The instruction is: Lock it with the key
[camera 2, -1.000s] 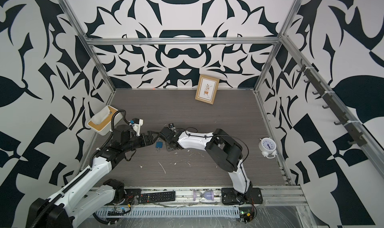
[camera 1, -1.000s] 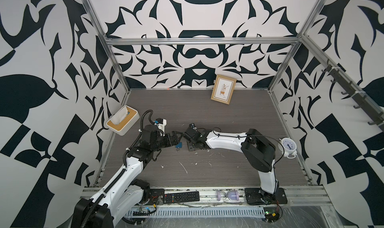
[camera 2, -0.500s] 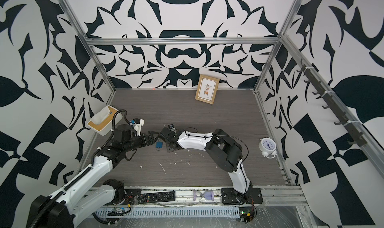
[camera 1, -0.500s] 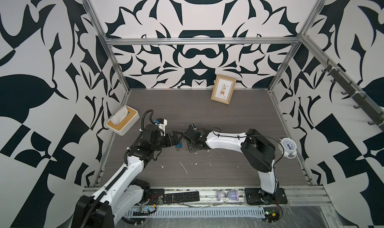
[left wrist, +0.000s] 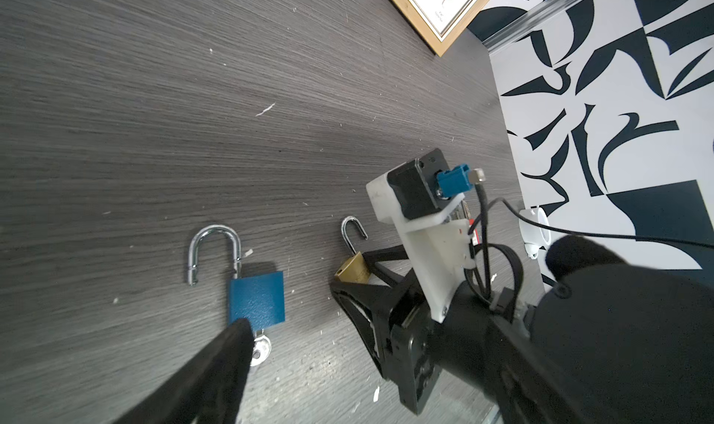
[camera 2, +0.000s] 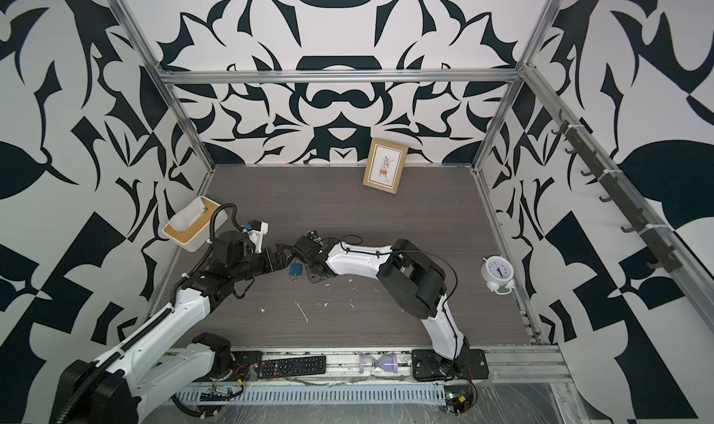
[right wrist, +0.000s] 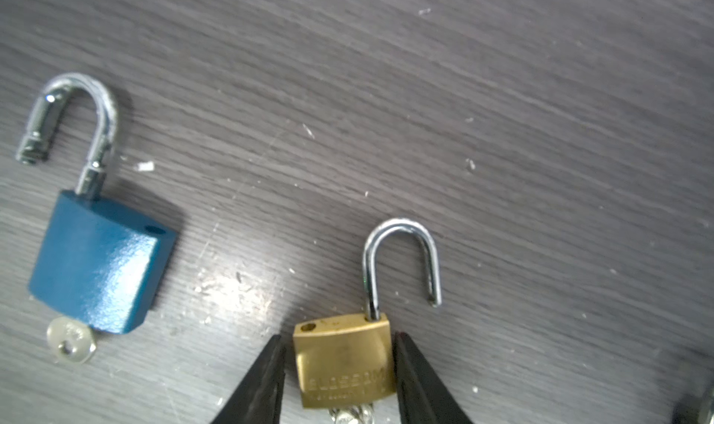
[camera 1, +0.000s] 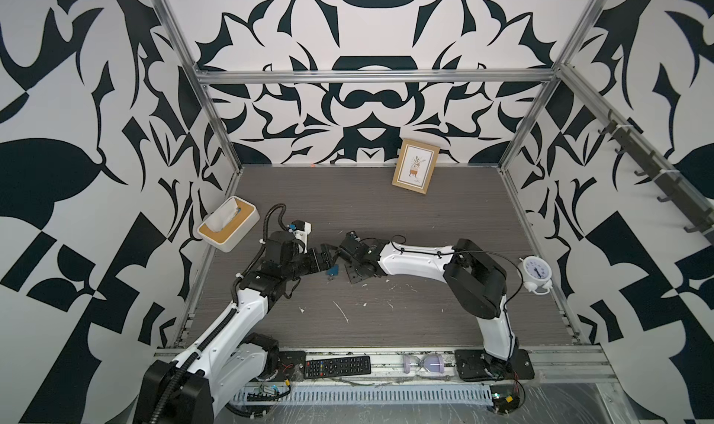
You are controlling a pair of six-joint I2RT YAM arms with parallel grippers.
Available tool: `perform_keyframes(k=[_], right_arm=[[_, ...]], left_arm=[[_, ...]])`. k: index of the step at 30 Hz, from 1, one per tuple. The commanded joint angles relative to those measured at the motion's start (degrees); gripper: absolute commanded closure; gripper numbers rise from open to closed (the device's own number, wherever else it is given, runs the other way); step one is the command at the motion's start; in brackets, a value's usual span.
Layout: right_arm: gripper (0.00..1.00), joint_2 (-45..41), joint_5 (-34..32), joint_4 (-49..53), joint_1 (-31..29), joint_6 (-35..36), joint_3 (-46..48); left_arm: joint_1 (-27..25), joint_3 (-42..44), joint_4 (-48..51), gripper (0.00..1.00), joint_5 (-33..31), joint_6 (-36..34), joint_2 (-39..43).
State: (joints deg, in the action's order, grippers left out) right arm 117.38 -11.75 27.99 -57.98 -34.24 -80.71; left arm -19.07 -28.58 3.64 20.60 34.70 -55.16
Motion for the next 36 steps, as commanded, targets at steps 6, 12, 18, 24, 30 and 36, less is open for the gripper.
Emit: perform_keyframes(k=[6, 12, 18, 24, 30, 36], right_arm=[[0.57, 2.16, -0.07, 3.21, -0.37, 1.45, 1.19], [0.6, 0.97, -0.74, 3.28, -0.36, 2.41, 2.59], [0.62, -1.55, -0.53, 0.48, -0.21, 5.9, 5.32], [0.65, -5.99, -1.04, -1.91, 1.34, 12.01, 8.96], [0.71, -13.53, 2.07, -6.28, 3.49, 18.82, 14.12], [0.72, -20.19, 5.29, -9.45, 4.05, 25.62, 17.39]], left_arm=[[0.17, 1.09, -1.7, 0.06, 0.94, 0.11, -0.64], [0.26, 1.06, -2.23, 0.07, 1.14, 0.28, -1.26], [0.26, 0.82, -3.06, 0.09, 2.2, 0.72, -3.19], [0.26, -1.04, -2.44, 0.11, 2.16, 0.69, -8.09], [0.26, -4.49, -0.8, 0.14, 3.13, 0.04, -14.68], [0.09, -6.89, -6.15, 0.2, 9.38, 1.72, -21.77]])
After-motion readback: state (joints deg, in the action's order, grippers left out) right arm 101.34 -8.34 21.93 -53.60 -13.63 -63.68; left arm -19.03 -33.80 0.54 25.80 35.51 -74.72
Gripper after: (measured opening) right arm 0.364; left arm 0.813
